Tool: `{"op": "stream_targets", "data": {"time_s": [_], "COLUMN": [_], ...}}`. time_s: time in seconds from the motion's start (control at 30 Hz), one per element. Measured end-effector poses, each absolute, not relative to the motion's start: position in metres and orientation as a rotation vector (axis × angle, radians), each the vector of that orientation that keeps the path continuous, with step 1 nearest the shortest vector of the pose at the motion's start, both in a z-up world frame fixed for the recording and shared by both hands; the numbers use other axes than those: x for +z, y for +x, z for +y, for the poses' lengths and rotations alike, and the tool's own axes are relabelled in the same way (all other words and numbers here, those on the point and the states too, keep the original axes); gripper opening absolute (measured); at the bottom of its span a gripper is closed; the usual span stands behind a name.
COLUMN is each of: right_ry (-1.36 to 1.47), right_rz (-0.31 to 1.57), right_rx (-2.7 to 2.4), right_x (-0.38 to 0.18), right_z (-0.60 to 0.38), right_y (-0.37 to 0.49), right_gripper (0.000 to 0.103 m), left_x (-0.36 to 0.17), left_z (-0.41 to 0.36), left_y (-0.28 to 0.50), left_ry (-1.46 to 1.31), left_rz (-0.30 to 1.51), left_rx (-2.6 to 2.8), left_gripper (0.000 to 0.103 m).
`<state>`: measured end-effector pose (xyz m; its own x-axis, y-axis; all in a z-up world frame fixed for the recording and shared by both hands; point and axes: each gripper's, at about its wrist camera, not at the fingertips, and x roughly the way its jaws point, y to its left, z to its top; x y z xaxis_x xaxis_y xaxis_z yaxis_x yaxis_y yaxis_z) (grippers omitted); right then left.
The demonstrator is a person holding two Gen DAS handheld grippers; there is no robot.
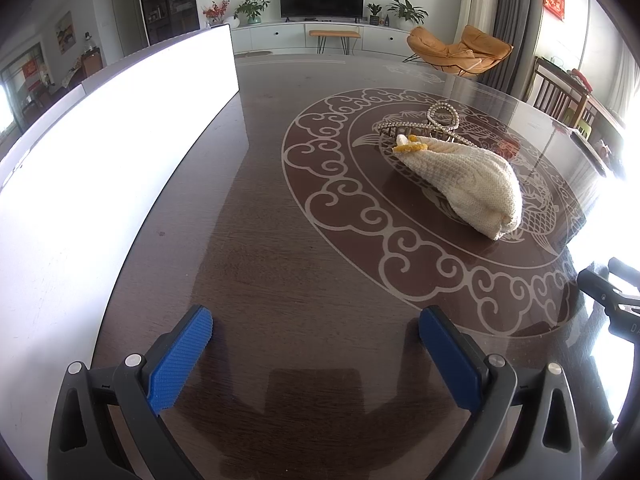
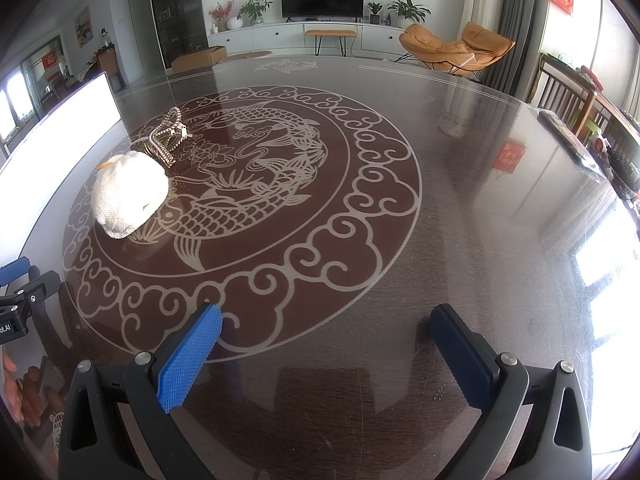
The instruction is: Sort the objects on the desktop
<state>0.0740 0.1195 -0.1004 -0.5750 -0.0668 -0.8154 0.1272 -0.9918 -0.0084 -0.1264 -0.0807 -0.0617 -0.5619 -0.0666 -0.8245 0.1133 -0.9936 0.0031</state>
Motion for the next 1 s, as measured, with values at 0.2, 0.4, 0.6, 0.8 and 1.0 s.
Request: {"op": "stream_targets", "data": {"time_s": [0.2, 0.4, 0.6, 0.8, 1.0], "right_ry": [1.39, 1.39, 1.39, 1.39, 1.39], "right_rz": [0.1, 0.1, 0.1, 0.1, 0.1], "right_rx": [-2.693, -2.693, -2.693, -2.693, -2.693], "right_x": [-0.1, -0.101, -0.101, -0.101, -0.101], "right_z": [0.119, 0.119, 0.12, 0.12, 0.12], "right_y": [0.074, 0.074, 0.074, 0.073, 0.074], "right_gripper": [0.103, 0.103, 0.103, 0.103, 0.103], "left_x": [-0.062, -0.062, -0.062, -0.06, -0.06], "left_z": [-0.08, -0.079, -0.085, -0.089, -0.089], "left_y": [-0.128, -0.137, -0.156, -0.167, -0.168], "left_ry": [1.418, 1.424, 1.45, 1.442, 1.439], "left_rz": [0.078, 0.073, 0.035, 0.048, 0.052], "left_rx": [-2.687, -2.691, -2.74, -2.725, -2.727], "left_gripper": [0.103, 0.103, 0.103, 0.103, 0.103]}}
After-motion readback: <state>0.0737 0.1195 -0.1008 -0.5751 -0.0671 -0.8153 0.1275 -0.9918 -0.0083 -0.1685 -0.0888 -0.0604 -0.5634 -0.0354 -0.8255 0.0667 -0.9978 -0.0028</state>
